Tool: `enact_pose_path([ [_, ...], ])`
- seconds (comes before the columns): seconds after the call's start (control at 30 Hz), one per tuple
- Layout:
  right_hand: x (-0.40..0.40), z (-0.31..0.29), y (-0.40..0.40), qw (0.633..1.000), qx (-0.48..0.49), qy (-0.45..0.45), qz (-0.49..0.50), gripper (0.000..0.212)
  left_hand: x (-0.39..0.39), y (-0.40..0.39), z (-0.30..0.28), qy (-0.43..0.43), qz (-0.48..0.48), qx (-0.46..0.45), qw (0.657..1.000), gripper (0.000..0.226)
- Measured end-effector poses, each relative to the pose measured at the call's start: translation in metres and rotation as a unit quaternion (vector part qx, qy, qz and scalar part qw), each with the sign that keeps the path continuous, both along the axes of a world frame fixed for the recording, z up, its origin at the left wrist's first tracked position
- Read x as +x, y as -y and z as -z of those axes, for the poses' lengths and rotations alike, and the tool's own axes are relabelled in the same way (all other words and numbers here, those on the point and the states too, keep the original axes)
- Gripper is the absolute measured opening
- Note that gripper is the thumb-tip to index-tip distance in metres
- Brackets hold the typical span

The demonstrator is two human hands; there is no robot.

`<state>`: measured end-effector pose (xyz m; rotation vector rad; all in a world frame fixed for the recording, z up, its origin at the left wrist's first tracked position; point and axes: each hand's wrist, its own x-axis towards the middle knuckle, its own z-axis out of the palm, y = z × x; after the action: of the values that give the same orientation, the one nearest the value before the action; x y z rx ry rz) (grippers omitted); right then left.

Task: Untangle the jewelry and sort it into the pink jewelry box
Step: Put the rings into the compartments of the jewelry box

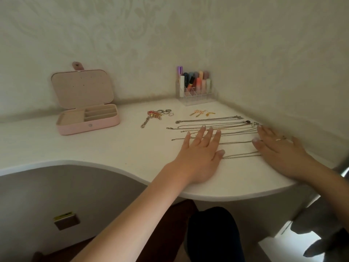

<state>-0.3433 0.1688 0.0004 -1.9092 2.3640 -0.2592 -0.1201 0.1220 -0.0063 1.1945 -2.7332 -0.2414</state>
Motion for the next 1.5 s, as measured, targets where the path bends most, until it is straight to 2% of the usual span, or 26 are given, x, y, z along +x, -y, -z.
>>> enact_pose_path([
  [0.13, 0.033, -0.014, 0.033, 0.990, -0.123, 0.045, -0.047, 0.061, 0.025, 0.020, -0.008, -0.139, -0.029, -0.037, 0.989, 0.054],
  [0.27, 0.088, -0.036, 0.098, 0.979, -0.148, 0.045, -0.135, 0.032, 0.075, 0.076, -0.014, -0.216, -0.128, -0.058, 0.966, 0.043],
  [0.4, 0.153, -0.045, 0.160, 0.970, -0.135, 0.012, -0.201, 0.029, 0.105, 0.130, -0.015, -0.215, -0.219, -0.087, 0.948, 0.050],
  [0.5, 0.187, -0.039, 0.196, 0.968, -0.126, -0.003, -0.219, 0.029, 0.110, 0.159, -0.011, -0.202, -0.186, -0.073, 0.959, 0.038],
  [0.6, 0.207, -0.029, 0.221, 0.969, -0.102, -0.075, -0.210, 0.028, 0.113, 0.175, -0.006, -0.179, -0.187, -0.091, 0.962, 0.025],
  [0.77, 0.213, -0.019, 0.234, 0.961, -0.129, -0.126, -0.210, 0.025, 0.120, 0.190, -0.003, -0.202, -0.174, -0.063, 0.962, 0.031],
  [0.83, 0.211, -0.020, 0.233, 0.959, -0.150, -0.112, -0.212, 0.021, 0.124, 0.195, -0.002, -0.227, -0.167, -0.053, 0.958, 0.026],
  [0.93, 0.209, -0.019, 0.230, 0.963, -0.163, -0.030, -0.211, 0.017, 0.126, 0.197, -0.001, -0.250, -0.175, -0.066, 0.950, 0.015],
  [1.07, 0.210, -0.020, 0.230, 0.947, -0.180, 0.166, -0.209, 0.002, 0.126, 0.199, 0.000, -0.266, -0.203, -0.062, 0.940, 0.009],
  [1.2, 0.211, -0.030, 0.232, 0.883, -0.183, 0.396, -0.174, 0.011, 0.127, 0.201, 0.001, -0.249, -0.200, -0.065, 0.945, 0.011],
  [1.3, 0.209, -0.039, 0.228, 0.811, -0.136, 0.550, -0.144, 0.008, 0.129, 0.205, 0.004, -0.243, -0.190, -0.066, 0.949, 0.009],
  [1.33, 0.207, -0.042, 0.227, 0.796, -0.122, 0.575, -0.145, 0.007, 0.129, 0.205, 0.005, -0.241, -0.185, -0.071, 0.950, 0.008],
  [1.43, 0.204, -0.047, 0.225, 0.791, -0.116, 0.581, -0.152, 0.006, 0.128, 0.207, 0.006, -0.281, -0.194, -0.083, 0.936, 0.009],
  [1.5, 0.202, -0.051, 0.225, 0.784, -0.125, 0.591, -0.141, 0.007, 0.125, 0.205, 0.001, -0.394, -0.225, -0.043, 0.890, 0.008],
])
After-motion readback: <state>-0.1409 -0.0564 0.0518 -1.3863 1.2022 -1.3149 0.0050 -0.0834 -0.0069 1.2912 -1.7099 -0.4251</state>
